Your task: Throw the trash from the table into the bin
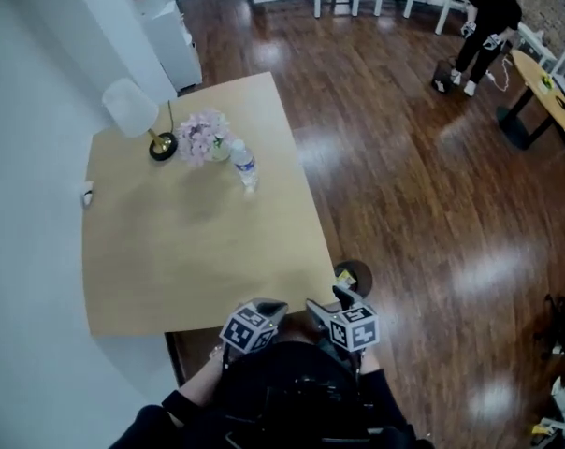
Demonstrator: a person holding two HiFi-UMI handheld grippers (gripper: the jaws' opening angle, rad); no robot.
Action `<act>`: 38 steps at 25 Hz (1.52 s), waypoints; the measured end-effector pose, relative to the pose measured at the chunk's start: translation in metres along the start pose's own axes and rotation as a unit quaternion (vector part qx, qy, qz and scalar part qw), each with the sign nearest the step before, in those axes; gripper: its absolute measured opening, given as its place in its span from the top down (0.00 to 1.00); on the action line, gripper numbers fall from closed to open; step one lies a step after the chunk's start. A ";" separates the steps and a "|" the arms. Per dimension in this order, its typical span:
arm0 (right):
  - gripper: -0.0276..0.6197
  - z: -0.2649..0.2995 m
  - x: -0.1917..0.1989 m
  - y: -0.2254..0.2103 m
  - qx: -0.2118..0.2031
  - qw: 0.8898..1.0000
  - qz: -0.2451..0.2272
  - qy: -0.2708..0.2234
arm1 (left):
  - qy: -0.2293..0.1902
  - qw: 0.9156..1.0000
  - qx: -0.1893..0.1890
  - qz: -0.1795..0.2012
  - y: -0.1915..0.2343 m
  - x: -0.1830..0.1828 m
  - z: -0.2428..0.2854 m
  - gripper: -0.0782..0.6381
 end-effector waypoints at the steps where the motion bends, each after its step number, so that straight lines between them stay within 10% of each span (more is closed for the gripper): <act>1: 0.42 0.012 -0.003 0.013 -0.005 1.000 -0.013 0.008 | -0.007 1.000 -0.004 -0.009 0.013 0.005 -0.012 0.89; 13: 0.42 0.110 -0.001 0.143 -0.073 0.988 -0.106 0.091 | -0.050 0.994 -0.049 -0.080 0.119 0.064 -0.101 0.89; 24: 0.42 0.160 -0.019 0.160 -0.135 0.979 -0.115 0.096 | -0.022 0.983 -0.105 -0.146 0.144 0.087 -0.116 0.89; 38: 0.42 0.261 -0.047 0.241 -0.200 0.956 -0.161 0.144 | -0.081 0.937 -0.177 -0.290 0.261 0.132 -0.192 0.89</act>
Point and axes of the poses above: the fingertips, and each gripper's own axes: z forward along the fingers, y to its left, x out of its underside, the point moved 2 cm from there along -z, backward along the fingers, and after that the axes turned 10 degrees about -x, right-handed, at the moved point
